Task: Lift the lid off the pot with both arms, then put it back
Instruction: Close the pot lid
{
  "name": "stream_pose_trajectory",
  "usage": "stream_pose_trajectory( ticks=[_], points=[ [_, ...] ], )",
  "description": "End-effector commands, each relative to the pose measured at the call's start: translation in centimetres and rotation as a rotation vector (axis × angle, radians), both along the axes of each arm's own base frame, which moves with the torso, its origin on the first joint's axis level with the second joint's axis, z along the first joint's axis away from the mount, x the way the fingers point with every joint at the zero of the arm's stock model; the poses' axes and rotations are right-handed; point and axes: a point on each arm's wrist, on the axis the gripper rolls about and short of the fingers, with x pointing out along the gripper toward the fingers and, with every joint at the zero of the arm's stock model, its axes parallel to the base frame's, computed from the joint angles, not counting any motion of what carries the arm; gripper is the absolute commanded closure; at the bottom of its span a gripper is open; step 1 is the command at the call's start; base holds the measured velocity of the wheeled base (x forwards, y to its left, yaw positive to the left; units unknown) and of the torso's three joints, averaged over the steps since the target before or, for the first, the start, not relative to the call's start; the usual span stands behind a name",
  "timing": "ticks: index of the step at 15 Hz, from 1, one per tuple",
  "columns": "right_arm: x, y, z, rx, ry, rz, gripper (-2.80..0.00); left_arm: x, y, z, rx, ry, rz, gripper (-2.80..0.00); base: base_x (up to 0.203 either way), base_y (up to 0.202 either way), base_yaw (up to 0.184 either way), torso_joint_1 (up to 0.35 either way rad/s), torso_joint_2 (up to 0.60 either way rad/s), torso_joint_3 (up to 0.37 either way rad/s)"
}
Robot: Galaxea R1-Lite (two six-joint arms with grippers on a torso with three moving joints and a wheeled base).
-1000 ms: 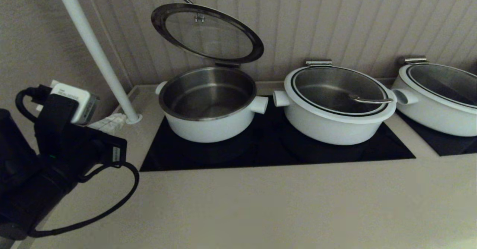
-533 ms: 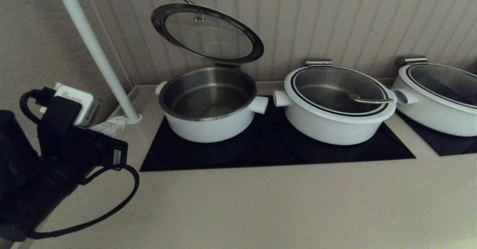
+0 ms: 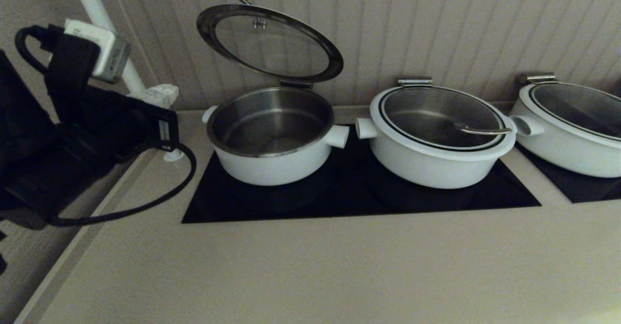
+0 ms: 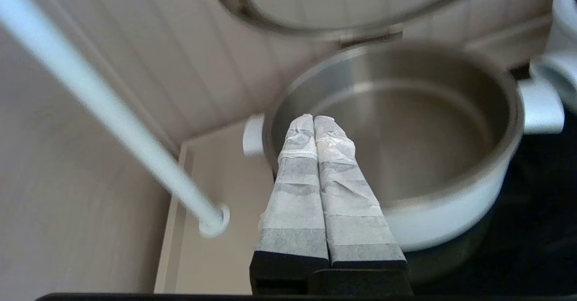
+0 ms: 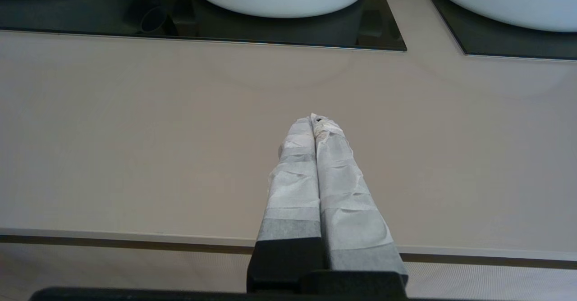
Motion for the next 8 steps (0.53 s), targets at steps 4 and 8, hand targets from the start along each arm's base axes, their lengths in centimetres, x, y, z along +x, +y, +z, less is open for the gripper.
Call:
stream_pose_trajectory(
  ticks=[4,8],
  points=[
    [0.0,0.0,0.0,-0.001,-0.001,0.001,0.00,2.0,-1.0,4.3,-0.003,-0.036,-0.118,0.00,0.000,0.000,0.000,0.000,0.00,0.000],
    [0.0,0.0,0.0,-0.001,-0.001,0.001,0.00,2.4,-1.4,7.6,-0.009,-0.026,-0.201,0.00,0.000,0.000,0.000,0.000,0.00,0.000]
  ],
)
